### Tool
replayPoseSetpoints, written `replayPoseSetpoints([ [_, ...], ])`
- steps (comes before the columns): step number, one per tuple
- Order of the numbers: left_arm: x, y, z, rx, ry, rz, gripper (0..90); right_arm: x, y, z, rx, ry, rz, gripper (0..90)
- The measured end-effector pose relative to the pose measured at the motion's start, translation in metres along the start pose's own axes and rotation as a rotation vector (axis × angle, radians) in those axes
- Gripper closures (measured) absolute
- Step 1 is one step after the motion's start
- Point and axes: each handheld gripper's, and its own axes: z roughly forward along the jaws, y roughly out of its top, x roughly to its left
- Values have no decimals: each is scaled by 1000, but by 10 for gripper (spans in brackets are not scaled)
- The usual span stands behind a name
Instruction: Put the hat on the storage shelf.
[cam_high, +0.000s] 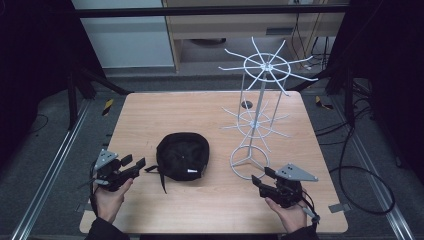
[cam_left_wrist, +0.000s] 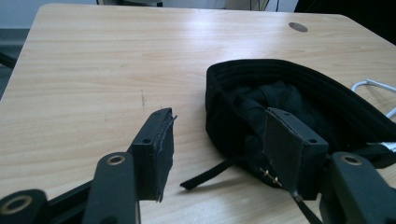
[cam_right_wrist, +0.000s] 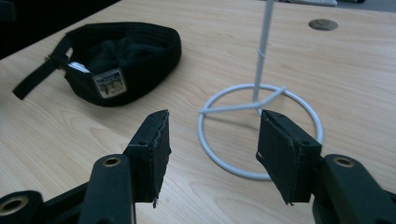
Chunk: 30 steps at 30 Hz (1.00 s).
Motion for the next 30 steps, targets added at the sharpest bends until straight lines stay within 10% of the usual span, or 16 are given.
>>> replayPoseSetpoints([
  [30, -17, 11, 66, 98, 43, 46, 467, 65, 37, 88, 35, 111, -50, 464],
])
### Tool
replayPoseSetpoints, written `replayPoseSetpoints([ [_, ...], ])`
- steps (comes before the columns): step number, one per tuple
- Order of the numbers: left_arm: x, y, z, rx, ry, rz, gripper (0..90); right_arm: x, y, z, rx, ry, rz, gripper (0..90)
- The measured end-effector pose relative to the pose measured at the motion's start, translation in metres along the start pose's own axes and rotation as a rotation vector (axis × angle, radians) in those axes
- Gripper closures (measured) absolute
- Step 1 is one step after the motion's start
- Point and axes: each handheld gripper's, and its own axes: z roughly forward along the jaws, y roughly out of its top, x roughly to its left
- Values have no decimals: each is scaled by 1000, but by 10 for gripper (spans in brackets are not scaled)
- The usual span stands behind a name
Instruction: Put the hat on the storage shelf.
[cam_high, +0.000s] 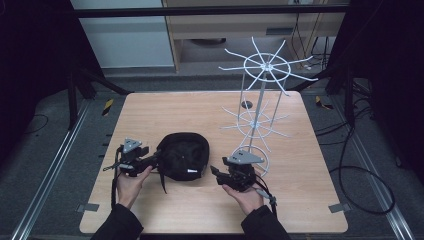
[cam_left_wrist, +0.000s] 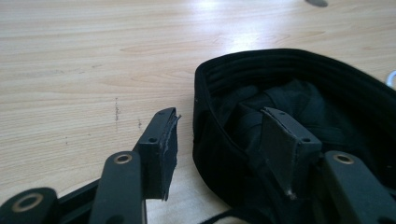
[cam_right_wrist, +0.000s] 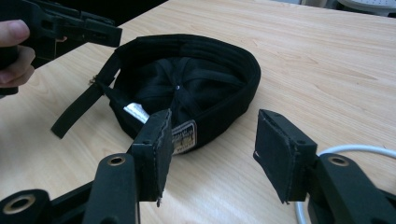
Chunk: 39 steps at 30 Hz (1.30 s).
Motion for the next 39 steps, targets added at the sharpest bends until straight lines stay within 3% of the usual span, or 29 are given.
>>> replayPoseSetpoints([
  [7, 1, 0, 19, 56, -1, -10, 544, 4, 4, 29, 23, -15, 19, 461],
  [16, 4, -3, 19, 115, -39, -15, 754, 13, 3, 60, 74, -22, 20, 443],
  [21, 3, -7, 17, 134, -50, -13, 810, 10, -3, 65, 108, -27, 37, 444],
  [28, 1, -17, 3, 143, -79, -13, 822, 6, -10, 65, 144, -37, 51, 470],
  [34, -4, -26, -6, 154, -92, 3, 823, 5, -15, 72, 191, -30, 57, 559],
  [39, -4, -30, -10, 154, -107, -4, 820, 8, -14, 72, 213, -40, 61, 741],
])
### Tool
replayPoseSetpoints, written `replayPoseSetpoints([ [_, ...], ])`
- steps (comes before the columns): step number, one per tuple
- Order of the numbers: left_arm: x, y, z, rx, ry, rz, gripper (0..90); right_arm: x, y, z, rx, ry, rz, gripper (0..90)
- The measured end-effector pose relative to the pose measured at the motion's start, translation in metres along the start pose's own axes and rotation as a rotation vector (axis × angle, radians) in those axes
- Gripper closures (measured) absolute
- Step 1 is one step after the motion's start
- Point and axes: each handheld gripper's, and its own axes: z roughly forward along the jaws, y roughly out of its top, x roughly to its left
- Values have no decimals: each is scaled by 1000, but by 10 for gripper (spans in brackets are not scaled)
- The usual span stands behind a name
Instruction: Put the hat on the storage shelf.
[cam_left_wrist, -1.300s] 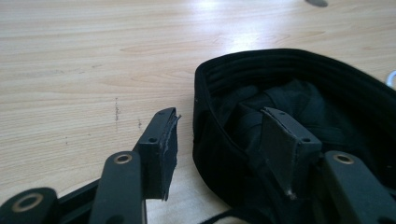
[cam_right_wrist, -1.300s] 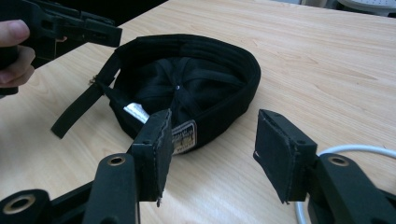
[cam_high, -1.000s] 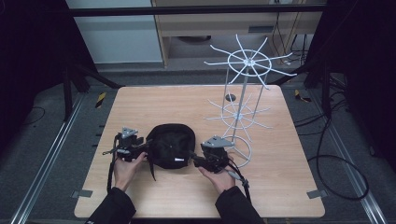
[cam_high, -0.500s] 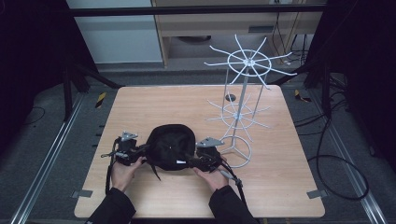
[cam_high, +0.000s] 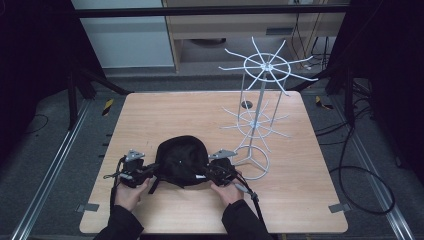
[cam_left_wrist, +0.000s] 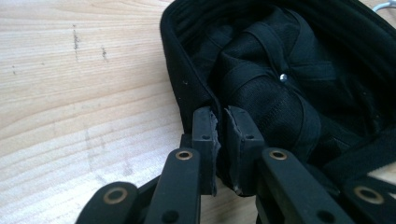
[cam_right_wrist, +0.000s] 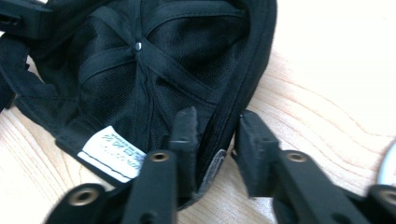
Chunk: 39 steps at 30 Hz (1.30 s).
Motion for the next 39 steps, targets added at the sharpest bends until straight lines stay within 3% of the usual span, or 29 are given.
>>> replayPoseSetpoints([
  [3, -2, 0, 0, 3, -5, 4, 819, 1, 1, -1, -18, -10, -11, 792],
  [6, -7, -1, 3, 3, -17, 11, 816, 3, 3, -10, -87, -27, -30, 821],
  [7, -7, -1, 3, 3, -17, 11, 815, 3, 3, -10, -87, -27, -30, 821],
  [8, -9, -2, 3, 5, -20, 14, 812, 4, 5, -18, -136, -31, -48, 825],
  [10, -10, -2, 5, 7, -24, 17, 807, 5, 5, -24, -176, -32, -63, 827],
  [11, -11, -3, 6, 9, -24, 19, 807, 5, 5, -24, -176, -32, -63, 827],
  [12, -12, -3, 6, 13, -28, 22, 799, 6, 6, -32, -220, -28, -91, 829],
  [16, -13, -5, 7, 16, -45, 26, 781, 9, 7, -40, -259, -27, -128, 830],
  [17, -13, -6, 7, 17, -56, 26, 779, 12, 7, -44, -285, -18, -158, 830],
  [19, -14, -7, 7, 19, -59, 27, 777, 13, 7, -46, -290, -16, -170, 830],
  [20, -15, -8, 6, 19, -64, 29, 771, 16, 7, -50, -311, -11, -212, 831],
  [25, -16, -9, 7, 20, -72, 26, 772, 21, 7, -56, -335, 15, -270, 831],
  [26, -16, -9, 8, 20, -74, 25, 773, 23, 6, -60, -346, 26, -307, 830],
  [32, -19, -9, 11, 17, -94, 33, 770, 25, 4, -66, -346, 67, -350, 829],
  [39, -19, -9, 11, 18, -116, 29, 690, 24, 3, -72, -339, 43, -367, 833],
])
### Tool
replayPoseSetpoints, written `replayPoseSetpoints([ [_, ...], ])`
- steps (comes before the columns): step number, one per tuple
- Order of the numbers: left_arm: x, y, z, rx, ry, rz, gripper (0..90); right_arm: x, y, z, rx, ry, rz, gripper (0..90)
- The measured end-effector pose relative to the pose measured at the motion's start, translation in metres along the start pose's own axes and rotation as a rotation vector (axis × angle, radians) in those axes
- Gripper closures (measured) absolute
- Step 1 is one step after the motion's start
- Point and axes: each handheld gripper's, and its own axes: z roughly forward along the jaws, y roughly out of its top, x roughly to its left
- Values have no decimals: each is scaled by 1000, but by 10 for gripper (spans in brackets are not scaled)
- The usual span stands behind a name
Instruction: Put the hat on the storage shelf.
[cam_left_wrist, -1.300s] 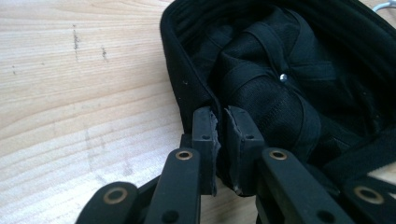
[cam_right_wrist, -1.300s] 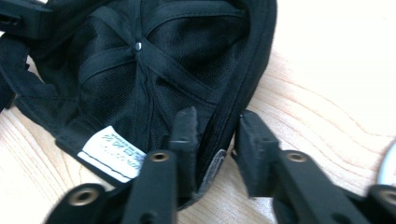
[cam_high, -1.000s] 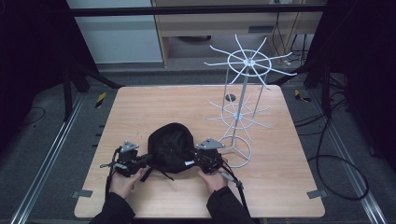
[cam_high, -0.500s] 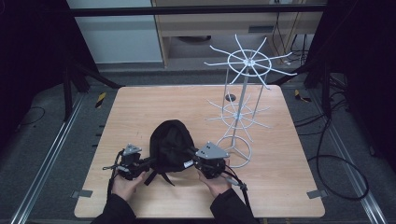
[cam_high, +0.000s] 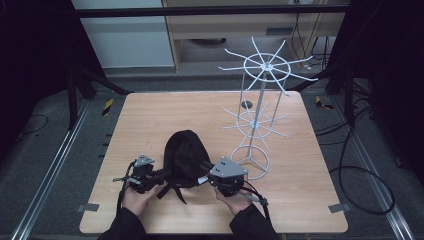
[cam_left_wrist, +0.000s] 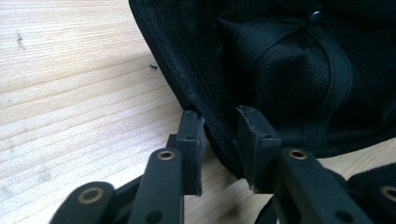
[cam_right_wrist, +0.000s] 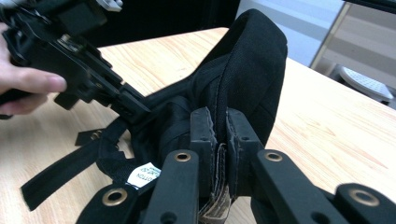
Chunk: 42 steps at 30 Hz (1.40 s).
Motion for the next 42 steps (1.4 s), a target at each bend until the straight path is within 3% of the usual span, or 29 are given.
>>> replayPoseSetpoints([
  [5, 4, 2, -5, -24, -12, -15, 606, -3, 0, -2, 6, -23, 1, 835],
  [6, 5, 2, -7, -37, -3, -12, 582, -2, 0, -3, 9, -43, -17, 836],
  [9, 10, 4, -10, -63, 8, -20, 577, -3, 0, -3, 7, -38, -22, 838],
  [12, 13, 4, -9, -56, 16, -25, 585, -2, 0, -4, 5, -33, -36, 838],
  [16, 14, 3, -6, -26, 31, -20, 664, -1, 2, -5, -2, -31, -57, 838],
  [20, 13, 3, -2, 0, 33, -14, 844, -2, 9, -6, -13, -39, -79, 839],
  [24, 10, 2, 4, 16, 27, -7, 873, 1, 20, -6, -28, -41, -123, 839],
  [30, 11, 1, 10, 35, 48, 4, 876, 17, 23, -1, -21, 40, -180, 839],
  [31, 12, 0, 12, 33, 47, 1, 874, 22, 19, 1, -11, 72, -181, 838],
  [35, 16, -2, 13, 28, 37, -23, 859, 29, 9, 4, 3, 116, -168, 836],
  [39, 19, -3, 7, 18, 24, -52, 802, 32, 5, 6, 15, 122, -171, 834],
  [42, 21, -1, -7, -19, 15, -78, 745, 33, 4, 6, 18, 110, -175, 833],
])
